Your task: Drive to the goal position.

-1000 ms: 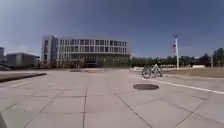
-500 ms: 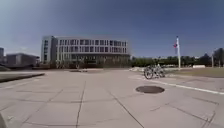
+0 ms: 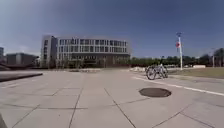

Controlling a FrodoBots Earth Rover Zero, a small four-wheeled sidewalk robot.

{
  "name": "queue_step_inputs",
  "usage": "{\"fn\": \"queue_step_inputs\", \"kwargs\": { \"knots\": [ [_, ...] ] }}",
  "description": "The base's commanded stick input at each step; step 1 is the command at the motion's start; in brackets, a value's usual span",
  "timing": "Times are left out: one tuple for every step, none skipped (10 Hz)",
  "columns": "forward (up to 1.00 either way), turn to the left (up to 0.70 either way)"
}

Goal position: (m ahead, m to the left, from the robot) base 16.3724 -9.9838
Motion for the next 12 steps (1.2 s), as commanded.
{"fn": "queue_step_inputs", "kwargs": {
  "knots": [
    [0.7,0.0],
    [0.7,0.0],
    [0.7,0.0],
    [0.7,0.0],
    [0.7,0.0],
    [0.7,0.0],
    [0.7,0.0],
    [0.7,0.0],
    [0.7,0.0],
    [0.7,0.0],
    [0.7,0.0],
    [0.7,0.0]
  ]
}}
